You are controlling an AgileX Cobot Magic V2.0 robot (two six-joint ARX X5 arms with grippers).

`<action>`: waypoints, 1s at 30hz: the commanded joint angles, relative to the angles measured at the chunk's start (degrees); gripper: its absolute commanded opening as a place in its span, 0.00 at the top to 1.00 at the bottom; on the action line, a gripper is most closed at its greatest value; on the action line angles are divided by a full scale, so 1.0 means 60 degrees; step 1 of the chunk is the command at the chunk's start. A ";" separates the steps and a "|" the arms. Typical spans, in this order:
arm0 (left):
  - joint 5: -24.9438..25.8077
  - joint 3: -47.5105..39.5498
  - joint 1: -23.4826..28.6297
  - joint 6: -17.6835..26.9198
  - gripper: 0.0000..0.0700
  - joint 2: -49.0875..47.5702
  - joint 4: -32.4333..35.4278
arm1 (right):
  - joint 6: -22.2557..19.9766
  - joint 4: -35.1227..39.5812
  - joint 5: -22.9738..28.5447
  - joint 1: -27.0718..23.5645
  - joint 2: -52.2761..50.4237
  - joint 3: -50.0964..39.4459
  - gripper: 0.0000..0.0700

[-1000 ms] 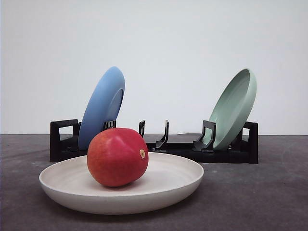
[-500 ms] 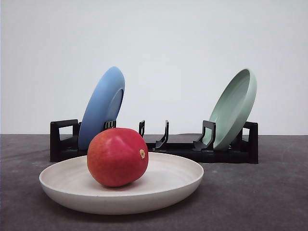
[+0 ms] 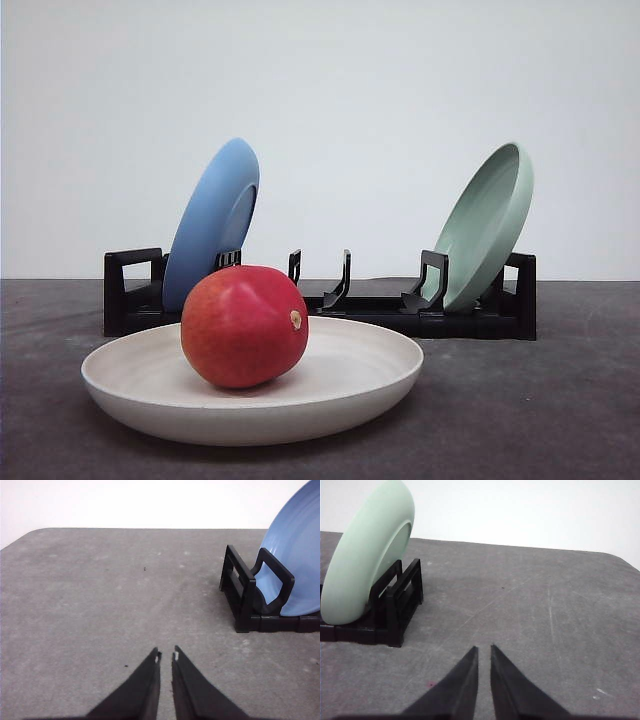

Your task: Place pomegranate in white plate

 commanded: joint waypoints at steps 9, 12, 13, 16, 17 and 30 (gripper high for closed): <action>-0.0018 -0.0106 -0.0011 0.0087 0.96 -0.0004 -0.0004 | 0.0106 0.0102 0.0000 0.0011 0.0004 -0.0036 0.94; -0.0018 -0.0106 -0.0011 0.0090 0.96 -0.0004 -0.0004 | 0.0107 0.0102 0.0004 0.0011 0.0004 -0.0036 0.94; -0.0018 -0.0106 -0.0011 0.0089 0.96 -0.0004 -0.0006 | 0.0108 0.0102 0.0001 0.0011 0.0004 -0.0036 0.94; -0.0018 -0.0106 -0.0011 0.0090 0.96 -0.0004 -0.0007 | 0.0108 0.0104 0.0002 0.0011 0.0004 -0.0036 0.94; -0.0018 -0.0106 -0.0011 0.0089 0.96 -0.0004 -0.0005 | 0.0107 0.0104 0.0002 0.0011 0.0004 -0.0036 0.94; -0.0018 -0.0106 -0.0011 0.0089 0.96 -0.0004 -0.0005 | 0.0109 0.0102 0.0000 0.0011 0.0004 -0.0036 0.94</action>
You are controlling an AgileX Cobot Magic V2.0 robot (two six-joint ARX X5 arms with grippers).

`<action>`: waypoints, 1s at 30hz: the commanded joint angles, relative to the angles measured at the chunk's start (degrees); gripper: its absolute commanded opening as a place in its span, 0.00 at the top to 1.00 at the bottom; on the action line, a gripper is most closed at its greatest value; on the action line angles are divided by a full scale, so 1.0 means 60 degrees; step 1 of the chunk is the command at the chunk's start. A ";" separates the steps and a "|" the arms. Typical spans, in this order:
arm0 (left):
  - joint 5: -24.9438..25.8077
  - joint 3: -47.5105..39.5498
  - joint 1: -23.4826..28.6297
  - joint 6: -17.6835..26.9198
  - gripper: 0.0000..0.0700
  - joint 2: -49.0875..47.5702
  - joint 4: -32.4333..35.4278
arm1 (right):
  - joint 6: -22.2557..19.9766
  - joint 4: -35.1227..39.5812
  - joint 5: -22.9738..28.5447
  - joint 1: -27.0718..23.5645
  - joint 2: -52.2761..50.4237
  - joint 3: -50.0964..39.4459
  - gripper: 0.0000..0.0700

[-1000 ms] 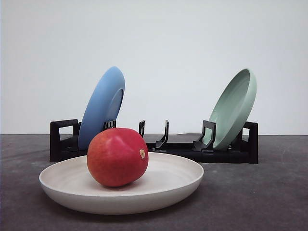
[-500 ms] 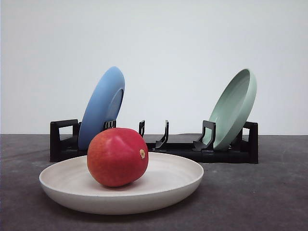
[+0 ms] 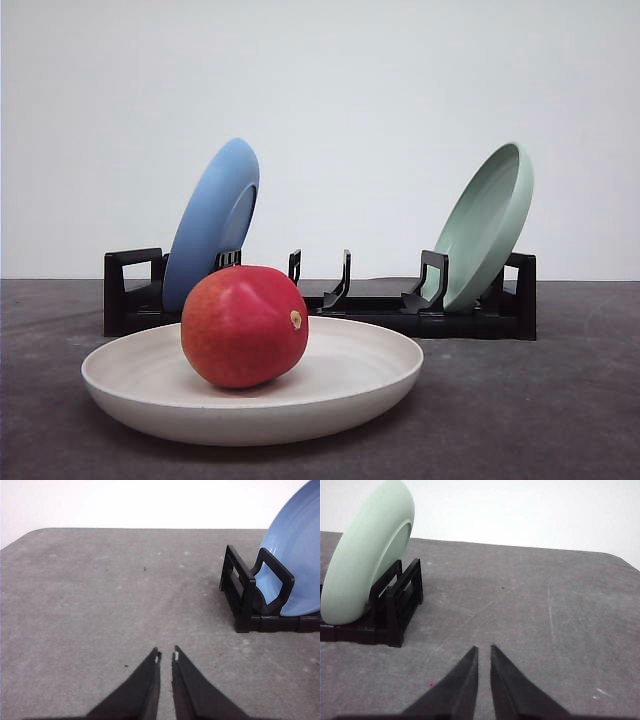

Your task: Place pomegranate in white plate

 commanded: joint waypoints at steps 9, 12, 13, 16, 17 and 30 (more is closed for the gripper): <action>-0.0018 -0.0106 -0.0011 0.0087 0.96 -0.0004 -0.0006 | 0.0107 0.0104 0.0002 0.0009 0.0004 -0.0036 0.94; -0.0018 -0.0106 -0.0011 0.0090 0.96 -0.0004 -0.0007 | 0.0109 0.0102 0.0004 0.0009 0.0004 -0.0036 0.94; -0.0018 -0.0106 -0.0011 0.0089 0.96 -0.0004 -0.0005 | 0.0109 0.0102 0.0004 0.0009 0.0004 -0.0036 0.94; -0.0018 -0.0106 -0.0011 0.0087 0.96 -0.0004 -0.0004 | 0.0108 0.0102 0.0002 0.0009 0.0004 -0.0036 0.94; -0.0018 -0.0106 -0.0011 0.0087 0.96 -0.0004 -0.0006 | 0.0109 0.0104 0.0002 0.0009 0.0004 -0.0036 0.94; -0.0018 -0.0106 -0.0011 0.0089 0.96 -0.0004 -0.0005 | 0.0106 0.0102 0.0002 0.0009 0.0004 -0.0036 0.94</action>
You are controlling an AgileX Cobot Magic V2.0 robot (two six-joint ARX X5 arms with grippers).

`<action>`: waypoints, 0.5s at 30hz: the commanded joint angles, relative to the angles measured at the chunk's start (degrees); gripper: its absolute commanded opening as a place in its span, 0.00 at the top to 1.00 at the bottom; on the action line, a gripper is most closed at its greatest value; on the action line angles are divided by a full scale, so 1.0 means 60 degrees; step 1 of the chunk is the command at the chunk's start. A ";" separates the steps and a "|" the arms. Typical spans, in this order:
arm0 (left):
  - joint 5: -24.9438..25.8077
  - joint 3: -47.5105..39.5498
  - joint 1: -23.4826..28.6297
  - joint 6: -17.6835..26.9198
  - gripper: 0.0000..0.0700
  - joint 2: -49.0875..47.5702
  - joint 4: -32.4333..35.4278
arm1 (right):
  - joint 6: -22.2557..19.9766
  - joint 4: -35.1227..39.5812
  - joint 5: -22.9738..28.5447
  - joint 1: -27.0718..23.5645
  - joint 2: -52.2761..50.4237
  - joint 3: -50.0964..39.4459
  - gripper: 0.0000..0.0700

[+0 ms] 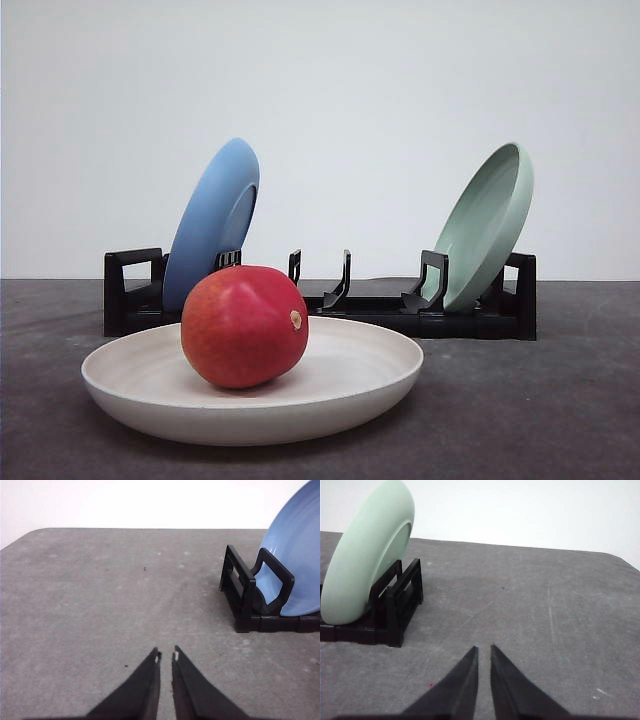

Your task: Place pomegranate in white plate

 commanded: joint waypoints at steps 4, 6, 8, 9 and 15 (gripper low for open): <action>-0.0018 -0.0106 -0.0011 0.0087 0.96 -0.0004 -0.0005 | 0.0109 0.0103 0.0000 0.0011 0.0004 -0.0036 0.94; -0.0018 -0.0106 -0.0011 0.0089 0.96 -0.0004 -0.0007 | 0.0109 0.0102 0.0000 0.0011 0.0004 -0.0036 0.94; -0.0018 -0.0106 -0.0011 0.0087 0.96 -0.0004 -0.0007 | 0.0109 0.0104 0.0000 0.0011 0.0004 -0.0036 0.94; -0.0018 -0.0106 -0.0011 0.0087 0.96 -0.0004 -0.0007 | 0.0107 0.0103 0.0000 0.0011 0.0004 -0.0036 0.94; -0.0018 -0.0106 -0.0011 0.0087 0.96 -0.0004 -0.0007 | 0.0108 0.0102 0.0002 0.0011 0.0004 -0.0036 0.94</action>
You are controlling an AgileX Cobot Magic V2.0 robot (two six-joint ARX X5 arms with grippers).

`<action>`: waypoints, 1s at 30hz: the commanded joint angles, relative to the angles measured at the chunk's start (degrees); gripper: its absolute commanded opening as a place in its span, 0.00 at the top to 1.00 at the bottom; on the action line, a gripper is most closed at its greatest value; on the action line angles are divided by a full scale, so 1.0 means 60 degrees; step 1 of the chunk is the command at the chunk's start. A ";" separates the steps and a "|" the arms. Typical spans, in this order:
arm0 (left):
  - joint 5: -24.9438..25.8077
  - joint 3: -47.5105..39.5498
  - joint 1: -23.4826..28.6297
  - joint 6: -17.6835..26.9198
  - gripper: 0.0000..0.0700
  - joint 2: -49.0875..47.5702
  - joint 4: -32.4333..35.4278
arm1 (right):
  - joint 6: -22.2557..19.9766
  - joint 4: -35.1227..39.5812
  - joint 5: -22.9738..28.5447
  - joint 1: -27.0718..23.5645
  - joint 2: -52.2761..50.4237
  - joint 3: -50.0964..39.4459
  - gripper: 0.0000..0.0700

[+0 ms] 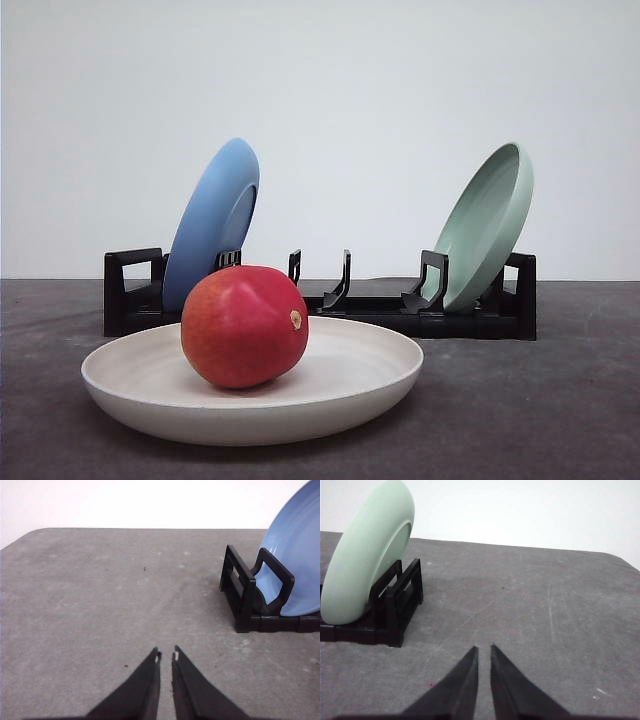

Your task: Place pomegranate in white plate

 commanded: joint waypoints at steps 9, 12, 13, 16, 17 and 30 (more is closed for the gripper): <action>-0.0018 -0.0106 -0.0011 0.0090 0.96 -0.0004 -0.0007 | 0.0109 0.0102 0.0000 0.0007 0.0004 -0.0036 0.94; -0.0018 -0.0106 -0.0011 0.0089 0.96 -0.0004 -0.0005 | 0.0106 0.0102 0.0000 0.0007 0.0004 -0.0036 0.94; -0.0018 -0.0106 -0.0011 0.0087 0.96 -0.0004 -0.0006 | 0.0108 0.0102 0.0000 0.0007 0.0004 -0.0036 0.94; -0.0018 -0.0106 -0.0011 0.0087 0.96 -0.0004 -0.0004 | 0.0109 0.0102 0.0000 0.0007 0.0004 -0.0036 0.94; -0.0018 -0.0106 -0.0011 0.0087 0.96 -0.0004 -0.0004 | 0.0109 0.0102 0.0000 0.0007 0.0004 -0.0036 0.94; -0.0018 -0.0106 -0.0011 0.0090 0.96 -0.0004 -0.0005 | 0.0106 0.0102 0.0003 0.0007 0.0004 -0.0036 0.94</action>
